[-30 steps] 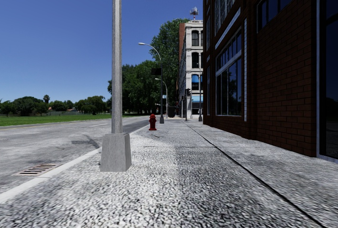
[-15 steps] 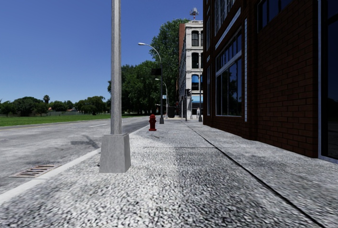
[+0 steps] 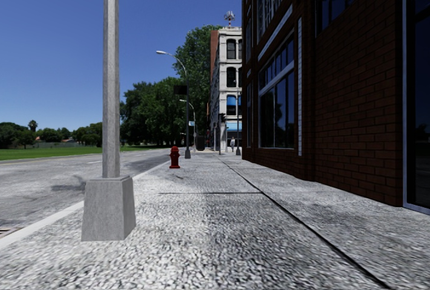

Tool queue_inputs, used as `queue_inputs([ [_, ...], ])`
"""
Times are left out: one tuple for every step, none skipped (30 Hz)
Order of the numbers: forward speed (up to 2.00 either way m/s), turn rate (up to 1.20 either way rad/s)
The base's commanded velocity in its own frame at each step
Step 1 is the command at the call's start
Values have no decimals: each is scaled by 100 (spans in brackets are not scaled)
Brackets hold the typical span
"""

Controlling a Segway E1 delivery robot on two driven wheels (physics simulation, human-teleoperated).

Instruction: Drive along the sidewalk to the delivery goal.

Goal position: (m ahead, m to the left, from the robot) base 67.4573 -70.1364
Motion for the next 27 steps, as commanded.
queue_inputs([
  [144,-38],
  [144,-38],
  [157,-38],
  [178,-38],
  [200,-38],
  [200,-38],
  [200,-38],
  [200,-38],
  [200,-38],
  [200,-38],
  [200,-38],
  [200,-38],
  [200,-34],
  [200,-10],
  [200,0],
  [200,0],
  [200,0],
  [200,0],
  [200,0],
  [200,0],
  [200,0],
  [200,0],
  [200,0],
  [200,0],
  [200,0],
  [200,0],
  [200,0],
])
